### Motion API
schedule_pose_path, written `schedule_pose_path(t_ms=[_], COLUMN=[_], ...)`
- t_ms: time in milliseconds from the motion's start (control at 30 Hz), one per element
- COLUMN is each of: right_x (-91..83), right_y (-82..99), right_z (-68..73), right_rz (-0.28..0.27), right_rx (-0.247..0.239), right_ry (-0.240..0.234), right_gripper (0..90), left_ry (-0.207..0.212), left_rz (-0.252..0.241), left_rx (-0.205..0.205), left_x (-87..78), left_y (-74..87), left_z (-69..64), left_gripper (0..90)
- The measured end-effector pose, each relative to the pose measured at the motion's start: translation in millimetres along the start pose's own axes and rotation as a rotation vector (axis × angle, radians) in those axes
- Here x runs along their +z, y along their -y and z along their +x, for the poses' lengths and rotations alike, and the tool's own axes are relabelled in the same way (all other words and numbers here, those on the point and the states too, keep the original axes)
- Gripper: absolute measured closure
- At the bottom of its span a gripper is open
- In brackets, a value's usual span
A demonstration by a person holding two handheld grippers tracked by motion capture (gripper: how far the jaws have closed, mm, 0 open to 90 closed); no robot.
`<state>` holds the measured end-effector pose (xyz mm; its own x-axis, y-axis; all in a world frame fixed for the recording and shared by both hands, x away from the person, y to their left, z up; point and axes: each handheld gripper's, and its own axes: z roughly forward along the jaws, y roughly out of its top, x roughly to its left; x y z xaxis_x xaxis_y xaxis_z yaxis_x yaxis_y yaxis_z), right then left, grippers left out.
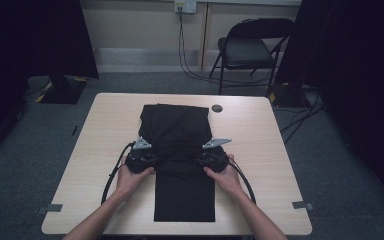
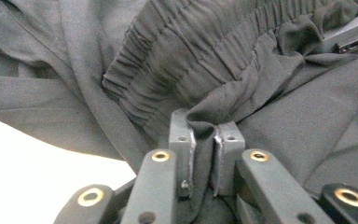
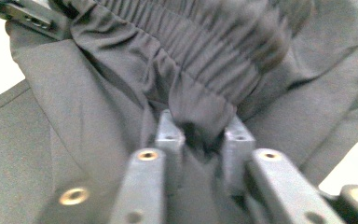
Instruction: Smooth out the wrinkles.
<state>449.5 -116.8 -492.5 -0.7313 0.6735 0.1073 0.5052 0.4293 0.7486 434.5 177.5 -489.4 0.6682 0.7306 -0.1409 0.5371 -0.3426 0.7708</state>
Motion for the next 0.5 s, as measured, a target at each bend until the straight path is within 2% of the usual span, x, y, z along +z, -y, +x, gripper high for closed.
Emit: schedule_pose_path(t_ms=[67, 167, 200, 233, 267, 300, 433, 500], right_x=[-5.3, -16.4, -19.1, -21.3, -23.7, -27.4, -45.2, -52.8], right_y=[-2.0, -4.9, -5.4, -5.5, -5.5, -5.8, -8.1, -4.6], right_z=[1.3, 2.7, 2.5, 2.9, 4.9, 8.4, 21.8, 27.6], right_rz=[0.001, -0.03, -0.039, -0.038, -0.039, -0.049, -0.094, -0.101], right_rx=[-0.006, 0.001, 0.013, 0.016, -0.004, -0.017, -0.046, -0.053], right_ry=[0.002, 0.002, -0.004, -0.017, -0.002, 0.018, -0.023, -0.035], right_gripper=[60.5, 55.2, 58.5, 69.1, 75.6, 78.4, 85.1, 83.7], left_ry=[0.014, 0.05, 0.062, 0.082, 0.083, 0.091, 0.12, 0.141], left_rz=[-0.004, -0.018, -0.024, -0.031, -0.037, -0.044, -0.051, -0.058], left_rx=[0.006, 0.023, 0.02, 0.004, 0.022, 0.038, 0.073, 0.078], left_x=[-5.6, -15.8, -19.4, -22.8, -27.4, -31.8, -46.8, -53.1], left_y=[-2.7, -5.7, -6.4, -6.9, -7.7, -8.3, -5.8, 0.4], left_z=[-1.1, -2.7, -3.1, -4.6, -7.1, -10.2, -21.2, -25.2], left_gripper=[74.5, 75.2, 78.0, 81.6, 83.4, 85.0, 87.9, 87.9])
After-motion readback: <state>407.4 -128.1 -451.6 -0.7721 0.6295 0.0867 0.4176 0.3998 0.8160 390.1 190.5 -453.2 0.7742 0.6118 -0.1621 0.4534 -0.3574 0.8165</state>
